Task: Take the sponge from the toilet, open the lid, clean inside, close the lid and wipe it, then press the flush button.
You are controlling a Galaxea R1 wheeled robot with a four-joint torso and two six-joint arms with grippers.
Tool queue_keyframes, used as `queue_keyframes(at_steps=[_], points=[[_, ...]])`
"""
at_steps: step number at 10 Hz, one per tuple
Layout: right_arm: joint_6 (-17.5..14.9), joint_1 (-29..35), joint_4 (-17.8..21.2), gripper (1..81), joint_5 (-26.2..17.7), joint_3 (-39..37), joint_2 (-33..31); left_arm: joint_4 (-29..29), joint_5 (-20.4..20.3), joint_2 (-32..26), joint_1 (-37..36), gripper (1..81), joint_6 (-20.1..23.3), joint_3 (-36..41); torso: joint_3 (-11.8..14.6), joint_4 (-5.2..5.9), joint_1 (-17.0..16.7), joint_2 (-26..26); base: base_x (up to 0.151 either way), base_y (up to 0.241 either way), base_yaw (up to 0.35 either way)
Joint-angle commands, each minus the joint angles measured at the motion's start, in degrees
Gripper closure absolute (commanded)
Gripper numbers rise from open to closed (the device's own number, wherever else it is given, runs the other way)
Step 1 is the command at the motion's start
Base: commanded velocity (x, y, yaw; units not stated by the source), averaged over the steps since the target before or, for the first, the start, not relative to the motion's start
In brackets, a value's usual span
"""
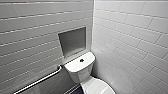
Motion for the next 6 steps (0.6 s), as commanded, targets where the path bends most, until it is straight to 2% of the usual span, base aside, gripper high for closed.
queue_keyframes(at_steps=[1,6], points=[[-0.38,0.37,-1.08,81.1,-5.72,-0.54,-0.99,0.76,1.32,-0.33,0.04,1.0,0.26,-0.06,5.41,0.00,-3.52,5.45,0.000,0.000,0.000],[-0.38,0.54,-1.43,81.1,-5.54,-0.54,-0.46,0.76,1.32,0.73,-0.23,1.0,0.26,-2.35,15.98,0.00,-10.28,15.65,0.000,0.000,0.000]])
